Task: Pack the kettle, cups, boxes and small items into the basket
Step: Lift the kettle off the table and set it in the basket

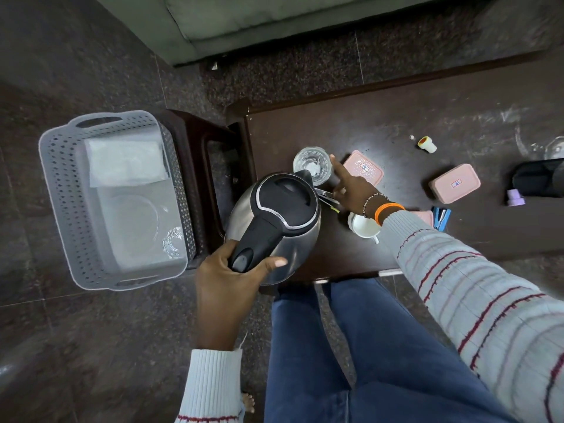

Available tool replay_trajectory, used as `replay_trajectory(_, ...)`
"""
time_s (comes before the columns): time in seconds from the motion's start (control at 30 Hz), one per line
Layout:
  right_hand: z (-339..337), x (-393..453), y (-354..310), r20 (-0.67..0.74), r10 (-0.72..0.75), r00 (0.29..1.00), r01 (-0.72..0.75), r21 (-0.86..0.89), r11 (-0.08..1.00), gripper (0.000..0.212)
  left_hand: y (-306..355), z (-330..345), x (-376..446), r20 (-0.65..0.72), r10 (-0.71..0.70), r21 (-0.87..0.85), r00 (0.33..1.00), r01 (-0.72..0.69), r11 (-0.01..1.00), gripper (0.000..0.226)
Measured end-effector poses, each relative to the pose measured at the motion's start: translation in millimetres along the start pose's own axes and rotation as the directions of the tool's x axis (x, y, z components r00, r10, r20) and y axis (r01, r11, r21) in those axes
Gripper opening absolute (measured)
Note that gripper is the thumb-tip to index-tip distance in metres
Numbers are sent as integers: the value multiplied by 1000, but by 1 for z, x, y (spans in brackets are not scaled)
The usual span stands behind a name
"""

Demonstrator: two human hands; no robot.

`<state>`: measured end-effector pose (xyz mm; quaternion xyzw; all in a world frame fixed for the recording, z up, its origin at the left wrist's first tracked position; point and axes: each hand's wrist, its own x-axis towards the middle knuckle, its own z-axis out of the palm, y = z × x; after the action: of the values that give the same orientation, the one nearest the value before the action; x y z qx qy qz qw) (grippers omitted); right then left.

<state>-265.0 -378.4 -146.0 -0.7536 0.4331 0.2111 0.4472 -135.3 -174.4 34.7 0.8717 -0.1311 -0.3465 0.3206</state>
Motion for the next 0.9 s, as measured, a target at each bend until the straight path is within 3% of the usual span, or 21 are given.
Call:
replay_trajectory(0.23,-1,-10,-31,-206,-61,977,57,-26,998,44,-7,-23,-13,-66,-52,-154,996,41,987,37)
replay_trajectory(0.33,5,-18,-52,-239,-148,960,143,-36,989,33,-12,-40,-21,-126,-80,-274,989,43,961,23)
replay_trajectory(0.47,18,-27,-95,-224,-329,917,341,12,940,29,-17,-66,-32,-288,-141,-467,947,-10,884,17)
replay_trajectory(0.57,32,-33,-131,-221,-410,885,430,50,901,25,-20,-86,-34,-381,-124,-494,916,-88,865,20)
replay_trajectory(0.8,82,-41,-216,-185,-482,856,511,175,841,22,-56,-156,-19,-549,-134,-530,825,-220,819,20)
replay_trajectory(0.9,105,-34,-236,-160,-461,873,480,104,871,22,-76,-179,-2,-578,-141,-543,804,-251,801,21)
